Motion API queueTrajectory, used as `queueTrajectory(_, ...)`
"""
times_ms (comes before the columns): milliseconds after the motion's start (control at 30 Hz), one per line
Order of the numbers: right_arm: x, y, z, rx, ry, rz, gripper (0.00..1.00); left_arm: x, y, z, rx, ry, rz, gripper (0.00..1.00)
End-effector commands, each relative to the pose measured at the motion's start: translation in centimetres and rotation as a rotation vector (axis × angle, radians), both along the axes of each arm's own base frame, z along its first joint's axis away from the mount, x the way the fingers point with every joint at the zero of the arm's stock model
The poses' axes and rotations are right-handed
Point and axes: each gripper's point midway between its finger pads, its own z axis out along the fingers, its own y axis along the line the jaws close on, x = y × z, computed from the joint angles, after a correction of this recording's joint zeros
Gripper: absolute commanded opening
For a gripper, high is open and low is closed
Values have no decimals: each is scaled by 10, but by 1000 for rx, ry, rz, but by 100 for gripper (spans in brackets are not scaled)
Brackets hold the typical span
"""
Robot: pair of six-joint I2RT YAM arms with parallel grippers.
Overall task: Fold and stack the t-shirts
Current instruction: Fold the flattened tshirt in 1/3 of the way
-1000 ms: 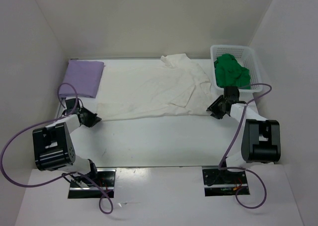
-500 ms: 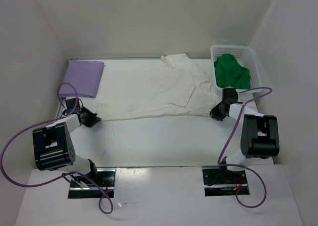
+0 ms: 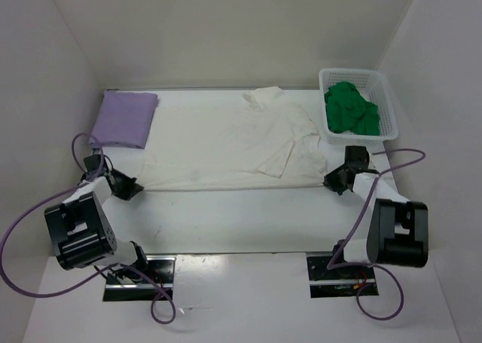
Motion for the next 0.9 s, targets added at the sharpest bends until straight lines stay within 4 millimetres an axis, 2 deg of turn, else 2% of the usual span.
queueTrajectory(0, -27, -11, 4, 11, 15, -84, 0, -23, 16, 5, 39, 39, 29, 0)
queueTrajectory(100, -38, 2, 9, 75, 2, -90, 0, -27, 13, 12, 32, 43, 37, 1)
queueTrajectory(133, -41, 5, 11, 83, 11, -90, 7, -28, 9, 13, 11, 45, 38, 8)
queueTrajectory(167, -41, 9, 17, 89, -10, -75, 14, -31, 7, 12, -3, 61, 45, 20)
queueTrajectory(200, -40, 12, 21, 93, -26, -74, 22, -30, 6, 15, -11, 46, 49, 36)
queueTrajectory(233, -41, 15, 23, 99, -27, -74, 36, -30, 5, 18, -8, 41, 50, 68)
queueTrajectory(333, -39, 17, 40, 105, -69, -54, 50, -32, 4, 20, -14, 42, 57, 95)
queueTrajectory(367, -34, 18, 52, 106, -98, -39, 51, -29, 8, 26, 2, 32, 63, 100)
queueTrajectory(433, -26, 23, 67, 99, -143, 23, 55, -25, 11, 34, 20, 22, 43, 100)
queueTrajectory(467, -15, 24, 83, 98, -179, 49, 53, -20, 14, 40, 35, 4, 35, 100)
queueTrajectory(533, -3, 40, 101, 77, -229, 165, 41, -6, 13, 57, 68, -49, -1, 100)
queueTrajectory(567, 10, 46, 116, 74, -272, 210, 24, 1, 0, 63, 77, -82, -61, 100)
queueTrajectory(600, 15, 53, 107, 75, -230, 243, 13, 10, -10, 70, 77, -127, -104, 96)
queueTrajectory(633, 15, 74, 103, 71, -211, 329, 5, 23, -22, 83, 77, -209, -157, 87)
queueTrajectory(667, 23, 87, 103, 74, -225, 370, 1, 31, -43, 90, 78, -247, -220, 70)
queueTrajectory(700, 27, 101, 93, 80, -199, 409, 0, 37, -56, 100, 85, -305, -253, 51)
queueTrajectory(733, 25, 124, 89, 87, -200, 476, 0, 42, -67, 106, 85, -333, -272, 25)
queueTrajectory(767, 30, 138, 89, 102, -228, 516, 0, 45, -89, 106, 83, -336, -339, 17)
queueTrajectory(833, 25, 164, 67, 125, -180, 569, 0, 53, -113, 105, 86, -341, -398, 8)
queueTrajectory(867, 29, 174, 66, 138, -200, 595, 0, 57, -125, 97, 81, -318, -423, 4)
